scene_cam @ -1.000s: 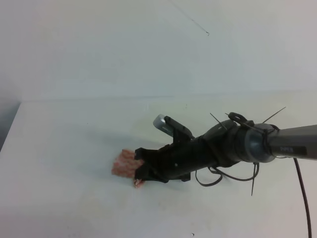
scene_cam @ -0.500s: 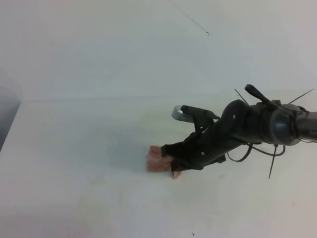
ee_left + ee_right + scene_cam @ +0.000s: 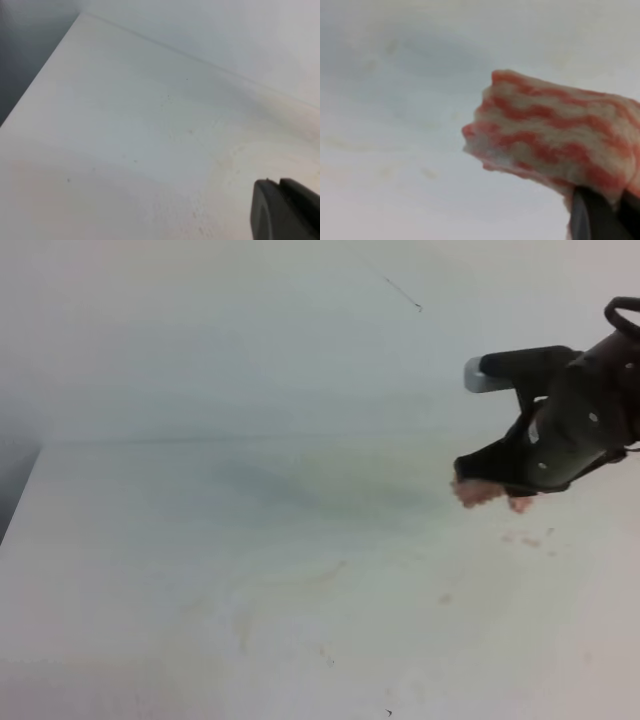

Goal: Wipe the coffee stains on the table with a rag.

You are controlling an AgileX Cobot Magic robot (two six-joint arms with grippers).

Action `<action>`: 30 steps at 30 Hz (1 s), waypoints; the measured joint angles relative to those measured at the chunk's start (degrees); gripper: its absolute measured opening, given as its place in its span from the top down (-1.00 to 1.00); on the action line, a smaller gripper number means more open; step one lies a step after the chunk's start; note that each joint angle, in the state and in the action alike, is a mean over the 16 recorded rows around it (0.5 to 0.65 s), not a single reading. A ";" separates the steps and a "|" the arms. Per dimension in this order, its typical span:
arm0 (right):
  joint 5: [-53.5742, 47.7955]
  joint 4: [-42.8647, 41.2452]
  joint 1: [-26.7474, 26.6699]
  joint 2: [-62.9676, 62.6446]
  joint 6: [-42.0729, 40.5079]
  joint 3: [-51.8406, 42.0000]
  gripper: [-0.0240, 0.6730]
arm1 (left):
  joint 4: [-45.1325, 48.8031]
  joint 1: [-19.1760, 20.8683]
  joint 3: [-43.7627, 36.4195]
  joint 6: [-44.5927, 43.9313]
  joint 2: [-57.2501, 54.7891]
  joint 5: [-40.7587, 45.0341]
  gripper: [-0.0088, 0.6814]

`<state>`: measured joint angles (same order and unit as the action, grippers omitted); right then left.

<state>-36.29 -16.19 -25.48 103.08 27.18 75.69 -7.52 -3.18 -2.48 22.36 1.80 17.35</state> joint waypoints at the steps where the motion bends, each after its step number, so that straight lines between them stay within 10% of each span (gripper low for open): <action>1: -0.50 -2.97 0.13 -1.13 2.12 -0.88 0.93 | 0.00 0.00 0.00 -0.01 0.00 0.00 0.97; 11: -0.87 -19.93 0.46 -8.11 15.15 -9.96 0.77 | 0.01 0.01 0.16 0.02 -0.11 0.06 0.97; 24: -1.86 -19.97 0.07 -9.39 16.43 -12.97 -0.11 | 0.01 0.01 0.16 0.17 -0.11 0.06 0.97; 30: -1.15 -19.18 -1.38 -12.98 16.43 -17.07 -0.15 | 0.00 0.00 0.00 0.18 0.00 0.00 0.97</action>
<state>-37.43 -35.38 -26.85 90.10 43.61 58.62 -7.52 -3.18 -2.48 22.55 1.80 17.35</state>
